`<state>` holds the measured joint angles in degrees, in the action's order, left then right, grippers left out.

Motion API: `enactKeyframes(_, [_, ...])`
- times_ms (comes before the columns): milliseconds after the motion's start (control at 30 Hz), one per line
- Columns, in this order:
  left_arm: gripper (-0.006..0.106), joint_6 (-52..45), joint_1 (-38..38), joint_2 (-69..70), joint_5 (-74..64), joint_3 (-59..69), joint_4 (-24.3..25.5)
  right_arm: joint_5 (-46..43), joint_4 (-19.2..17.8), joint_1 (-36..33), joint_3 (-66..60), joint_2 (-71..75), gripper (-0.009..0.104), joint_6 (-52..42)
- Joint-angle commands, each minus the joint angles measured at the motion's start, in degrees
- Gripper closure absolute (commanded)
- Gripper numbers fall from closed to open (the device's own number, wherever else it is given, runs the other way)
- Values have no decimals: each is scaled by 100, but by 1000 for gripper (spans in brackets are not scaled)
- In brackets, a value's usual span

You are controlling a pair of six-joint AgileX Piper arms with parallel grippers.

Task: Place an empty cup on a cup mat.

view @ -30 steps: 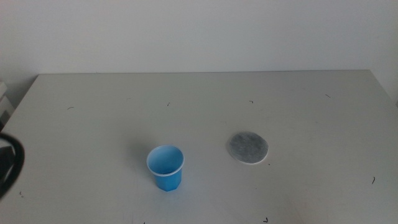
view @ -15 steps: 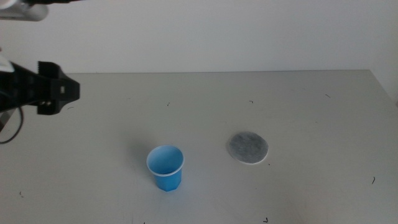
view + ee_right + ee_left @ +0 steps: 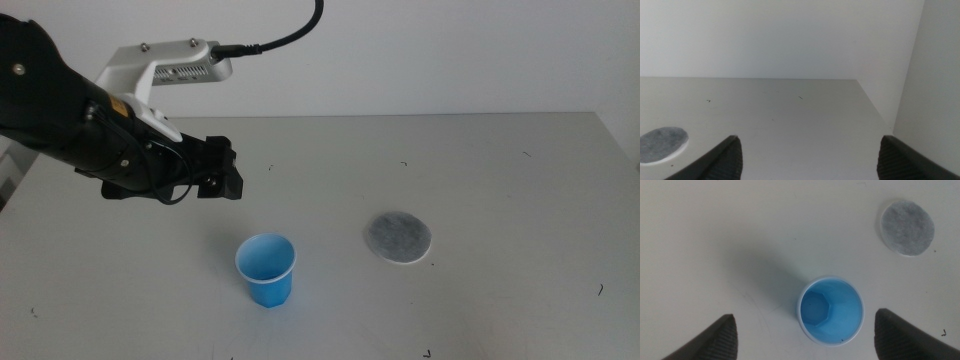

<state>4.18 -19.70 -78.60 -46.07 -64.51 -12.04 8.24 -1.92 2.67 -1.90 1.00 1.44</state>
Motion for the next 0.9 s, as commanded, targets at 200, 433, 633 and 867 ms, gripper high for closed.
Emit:
enactKeyframes(200, [-5, 45, -34, -331, 258, -196, -254, -447, -52, -11, 66, 110, 1, -49])
enactKeyframes(433, [-5, 45, -34, -569, 498, -196, -272, -447, -52, -11, 66, 110, 1, -49])
enactKeyframes(633, [-5, 45, -34, -969, 493, -190, -111, -447, -52, -11, 66, 110, 1, -49])
enactKeyframes(867, [-5, 40, -34, -1636, 513, -190, -312, -447, -52, -11, 66, 110, 1, -49])
